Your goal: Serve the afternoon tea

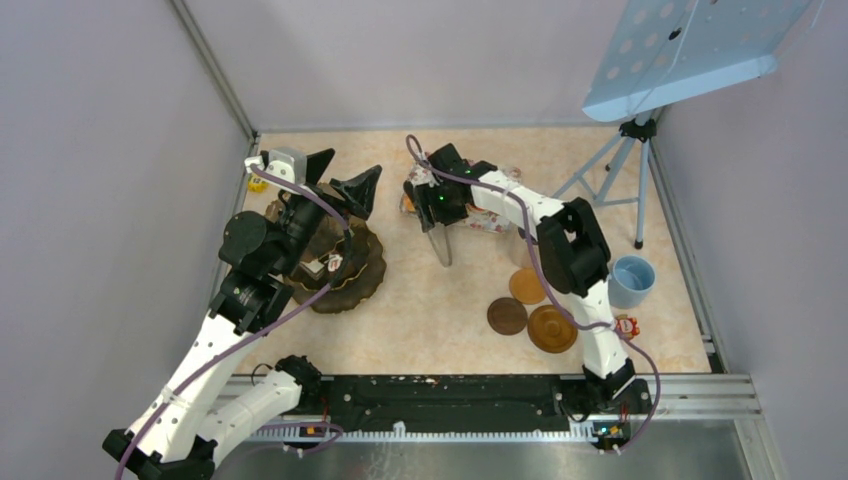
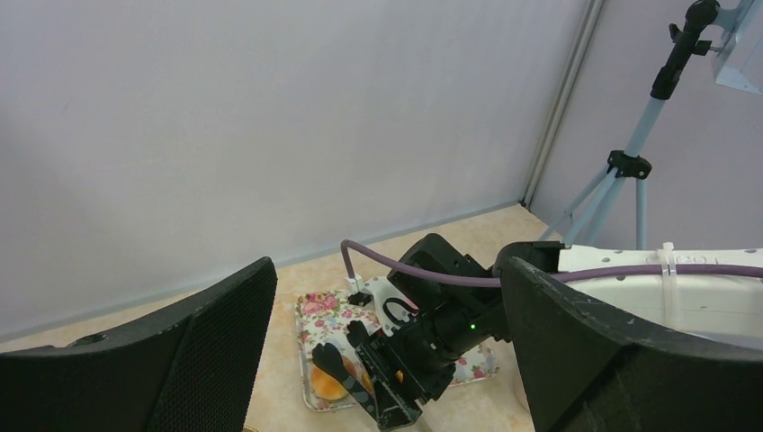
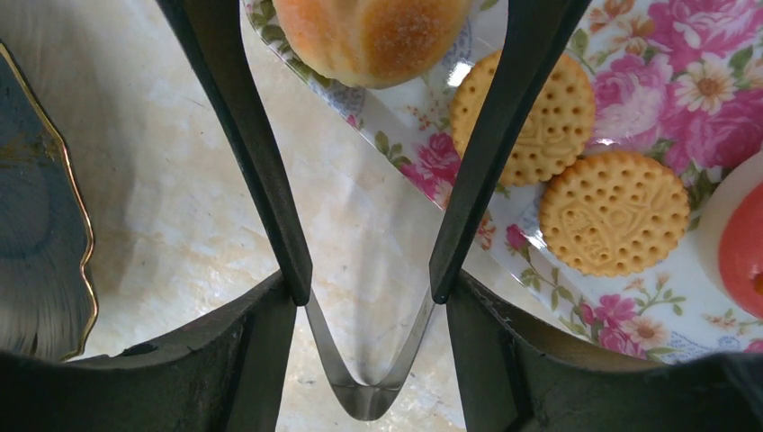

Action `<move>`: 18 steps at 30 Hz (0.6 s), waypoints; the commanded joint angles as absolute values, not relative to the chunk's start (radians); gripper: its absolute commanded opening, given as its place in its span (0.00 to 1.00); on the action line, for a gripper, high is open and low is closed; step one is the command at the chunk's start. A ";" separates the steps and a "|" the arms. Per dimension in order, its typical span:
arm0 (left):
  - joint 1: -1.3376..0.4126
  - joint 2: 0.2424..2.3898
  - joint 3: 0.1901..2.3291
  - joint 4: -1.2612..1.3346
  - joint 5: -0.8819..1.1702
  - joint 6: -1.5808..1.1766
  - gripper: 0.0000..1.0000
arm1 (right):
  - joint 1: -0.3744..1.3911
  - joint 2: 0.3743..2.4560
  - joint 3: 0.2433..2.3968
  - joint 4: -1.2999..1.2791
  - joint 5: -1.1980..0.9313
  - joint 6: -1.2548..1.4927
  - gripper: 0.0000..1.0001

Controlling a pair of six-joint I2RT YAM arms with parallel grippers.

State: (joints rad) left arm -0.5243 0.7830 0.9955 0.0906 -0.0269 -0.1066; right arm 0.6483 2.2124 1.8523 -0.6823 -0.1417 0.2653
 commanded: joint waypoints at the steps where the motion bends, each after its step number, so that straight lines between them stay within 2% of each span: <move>1: -0.523 0.772 0.994 0.130 -0.029 -0.111 0.99 | 0.694 2.160 1.776 -0.529 -0.065 0.298 0.60; 8: -0.522 0.768 0.993 0.130 -0.030 -0.110 0.99 | 0.746 2.065 1.482 -0.172 0.078 0.331 0.67; 12: -0.523 0.765 0.994 0.130 -0.030 -0.112 0.99 | 0.822 2.001 1.230 0.180 0.260 0.239 0.79; 18: -0.522 0.758 0.993 0.132 -0.023 -0.118 0.99 | 0.935 2.046 0.955 0.682 0.500 0.127 0.80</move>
